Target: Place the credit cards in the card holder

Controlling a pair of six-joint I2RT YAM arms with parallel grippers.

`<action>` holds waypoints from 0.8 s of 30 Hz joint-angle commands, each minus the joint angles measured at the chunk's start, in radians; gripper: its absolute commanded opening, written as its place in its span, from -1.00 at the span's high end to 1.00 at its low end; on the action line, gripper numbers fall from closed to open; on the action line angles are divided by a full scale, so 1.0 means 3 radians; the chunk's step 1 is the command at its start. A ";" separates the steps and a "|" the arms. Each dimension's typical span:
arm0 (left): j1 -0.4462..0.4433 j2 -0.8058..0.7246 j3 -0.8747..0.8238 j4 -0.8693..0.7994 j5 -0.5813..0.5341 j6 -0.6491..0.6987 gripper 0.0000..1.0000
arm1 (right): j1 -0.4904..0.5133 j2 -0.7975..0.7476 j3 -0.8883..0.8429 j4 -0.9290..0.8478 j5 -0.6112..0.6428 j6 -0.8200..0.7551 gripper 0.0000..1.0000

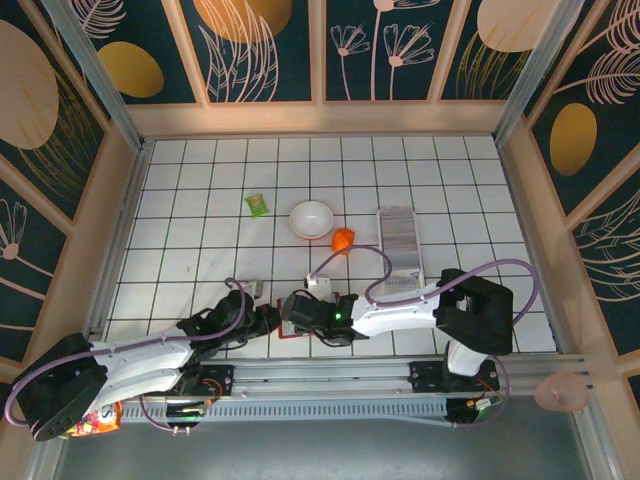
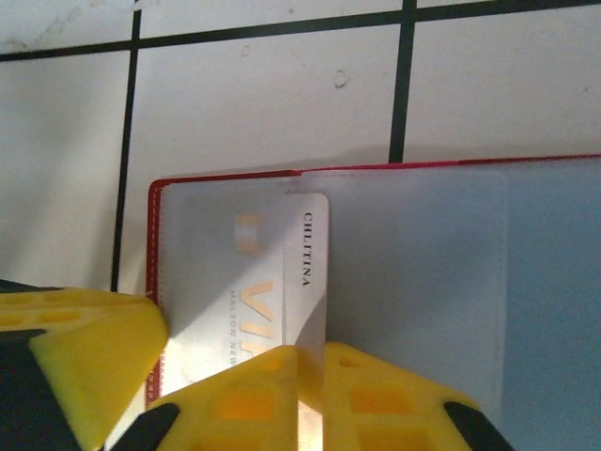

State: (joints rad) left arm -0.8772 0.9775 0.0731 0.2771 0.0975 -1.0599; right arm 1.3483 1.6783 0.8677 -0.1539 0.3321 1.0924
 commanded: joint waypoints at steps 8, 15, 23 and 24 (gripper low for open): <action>0.0000 0.0021 -0.0059 0.0060 0.0117 -0.0021 0.94 | 0.0031 0.0135 0.0103 0.0232 -0.0144 -0.0141 0.81; -0.0001 0.0012 -0.0047 -0.0011 0.0062 -0.0001 0.77 | 0.0026 -0.0092 -0.0092 0.0517 -0.0182 -0.0113 0.71; -0.0001 0.0101 0.0006 -0.0214 -0.0059 0.0046 0.81 | 0.0030 -0.0525 -0.0226 0.0027 0.0163 0.0075 0.35; 0.0002 0.0106 0.0003 -0.0214 -0.0059 0.0046 0.81 | 0.0028 -0.0579 -0.0250 -0.0003 0.0173 0.0094 0.32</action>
State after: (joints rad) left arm -0.8764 0.9928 0.0750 0.2874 0.0959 -1.0595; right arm 1.3499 1.5612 0.8204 -0.1013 0.3252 1.0950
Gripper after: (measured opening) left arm 0.094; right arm 0.328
